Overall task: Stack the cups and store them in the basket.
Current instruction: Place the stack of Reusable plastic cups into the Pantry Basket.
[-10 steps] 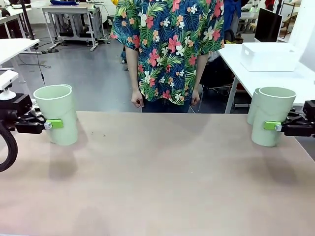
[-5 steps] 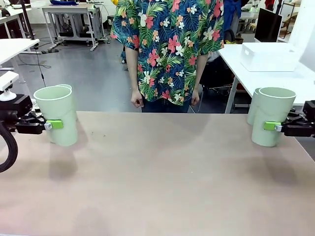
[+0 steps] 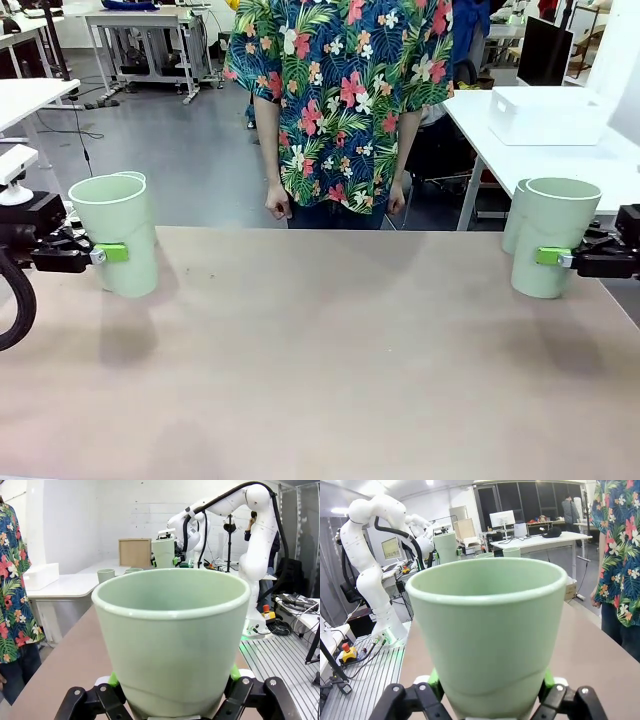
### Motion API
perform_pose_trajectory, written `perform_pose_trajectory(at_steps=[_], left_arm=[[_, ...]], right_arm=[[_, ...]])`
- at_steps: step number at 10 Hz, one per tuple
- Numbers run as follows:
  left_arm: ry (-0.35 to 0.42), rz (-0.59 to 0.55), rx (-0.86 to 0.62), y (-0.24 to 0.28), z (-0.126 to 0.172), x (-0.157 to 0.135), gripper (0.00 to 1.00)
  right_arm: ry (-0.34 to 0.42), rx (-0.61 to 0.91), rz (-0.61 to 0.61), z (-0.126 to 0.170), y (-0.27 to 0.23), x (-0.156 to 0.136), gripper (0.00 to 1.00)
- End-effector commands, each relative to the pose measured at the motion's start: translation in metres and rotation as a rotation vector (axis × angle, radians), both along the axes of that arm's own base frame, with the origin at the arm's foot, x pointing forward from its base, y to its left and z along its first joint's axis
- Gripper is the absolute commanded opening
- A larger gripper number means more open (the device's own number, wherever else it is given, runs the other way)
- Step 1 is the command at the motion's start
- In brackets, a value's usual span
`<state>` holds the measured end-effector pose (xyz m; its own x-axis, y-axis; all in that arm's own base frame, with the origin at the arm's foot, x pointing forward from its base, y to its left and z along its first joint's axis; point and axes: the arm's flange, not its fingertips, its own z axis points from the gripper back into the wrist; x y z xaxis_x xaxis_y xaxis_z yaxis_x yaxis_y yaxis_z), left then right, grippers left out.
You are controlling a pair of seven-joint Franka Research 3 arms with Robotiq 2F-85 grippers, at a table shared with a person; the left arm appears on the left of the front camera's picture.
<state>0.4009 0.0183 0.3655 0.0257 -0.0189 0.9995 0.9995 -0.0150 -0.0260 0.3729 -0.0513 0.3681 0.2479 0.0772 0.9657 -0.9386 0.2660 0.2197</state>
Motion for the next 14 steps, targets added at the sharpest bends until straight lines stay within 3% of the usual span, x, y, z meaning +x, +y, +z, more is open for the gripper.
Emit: perform_pose_trajectory(at_steps=[1,14], left_arm=[[-0.007,0.006,-0.002,0.0010,0.0030,0.0000,0.86],[-0.007,0.006,-0.002,0.0010,0.0030,0.0000,0.86]], right_arm=[[-0.004,0.004,0.001,0.0021,0.0008,0.0004,0.85],[-0.004,0.004,0.001,0.0021,0.0008,0.0004,0.85]])
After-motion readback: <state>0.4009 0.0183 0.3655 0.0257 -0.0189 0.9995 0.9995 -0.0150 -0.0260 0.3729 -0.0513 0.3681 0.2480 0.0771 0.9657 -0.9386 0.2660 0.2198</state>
